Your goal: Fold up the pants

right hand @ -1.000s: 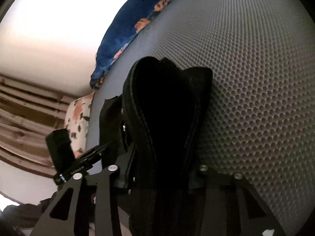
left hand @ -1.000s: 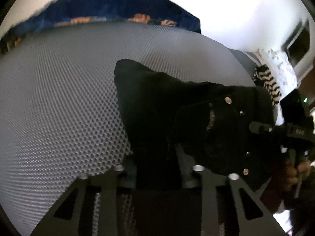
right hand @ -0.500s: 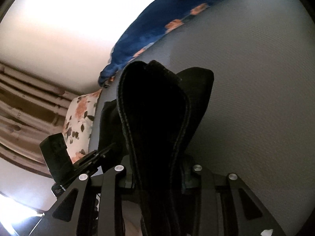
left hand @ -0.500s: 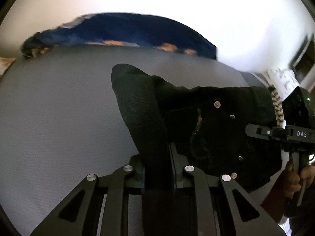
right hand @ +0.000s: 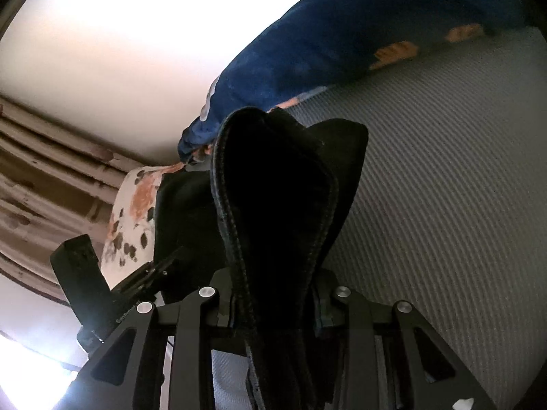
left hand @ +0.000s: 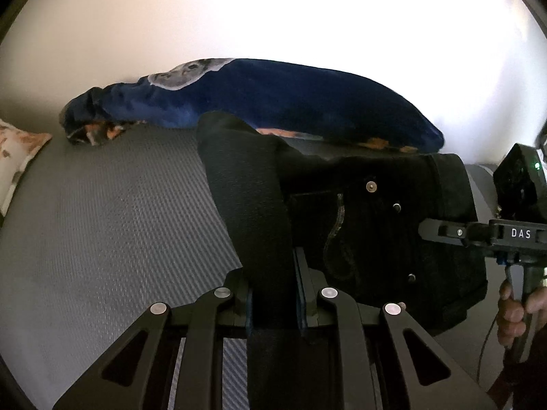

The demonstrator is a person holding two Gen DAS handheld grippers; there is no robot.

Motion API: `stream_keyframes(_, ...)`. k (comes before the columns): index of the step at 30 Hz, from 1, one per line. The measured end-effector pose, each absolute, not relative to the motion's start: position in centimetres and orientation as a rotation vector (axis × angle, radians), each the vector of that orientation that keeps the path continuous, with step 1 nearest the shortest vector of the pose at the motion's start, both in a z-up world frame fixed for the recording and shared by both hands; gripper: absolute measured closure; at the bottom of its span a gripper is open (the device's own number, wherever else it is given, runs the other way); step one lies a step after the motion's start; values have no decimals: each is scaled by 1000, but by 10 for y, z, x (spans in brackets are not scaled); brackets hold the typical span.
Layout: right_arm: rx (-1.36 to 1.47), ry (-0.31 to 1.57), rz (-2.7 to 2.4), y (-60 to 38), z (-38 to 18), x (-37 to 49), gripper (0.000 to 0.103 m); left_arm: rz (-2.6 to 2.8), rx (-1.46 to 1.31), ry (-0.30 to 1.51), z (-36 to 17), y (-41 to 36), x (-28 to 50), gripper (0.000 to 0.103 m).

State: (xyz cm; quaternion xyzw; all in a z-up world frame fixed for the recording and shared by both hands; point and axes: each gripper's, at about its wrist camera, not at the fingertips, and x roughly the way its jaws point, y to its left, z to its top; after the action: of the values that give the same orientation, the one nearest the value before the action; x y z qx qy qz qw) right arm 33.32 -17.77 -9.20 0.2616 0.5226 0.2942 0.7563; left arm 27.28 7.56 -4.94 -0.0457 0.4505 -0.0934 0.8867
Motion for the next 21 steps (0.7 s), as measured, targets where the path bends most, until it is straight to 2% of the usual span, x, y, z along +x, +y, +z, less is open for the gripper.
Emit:
stream_keyframes(3, 520, 1131, 606, -172, -99, 345, 74, -188, -103, 969, -69, 84, 292, 82)
stream_keyframes(4, 498, 1128, 592, -171, -102, 347, 74, -178, -108, 987, -78, 87, 295, 79)
stream_keyframes(5, 463, 1136, 561, -169, -109, 347, 73, -151, -112, 1009, -87, 90, 298, 70)
stream_keyframes(7, 339, 1145, 485, -162, -119, 346, 61, -113, -126, 1013, -100, 95, 295, 55)
stream_keyframes(8, 281, 1143, 458, -160, -123, 344, 45, -112, -134, 1007, -103, 97, 293, 50)
stream_keyframes(9, 197, 1132, 430, -156, -127, 338, 37, -109, -136, 997, -105, 99, 288, 48)
stream_keyframes(12, 158, 1117, 442, -159, -129, 320, 37, -100, -121, 990, -107, 99, 275, 40)
stream_keyframes(21, 156, 1077, 350, -167, -110, 269, 34, -17, -45, 959, -84, 87, 220, 38)
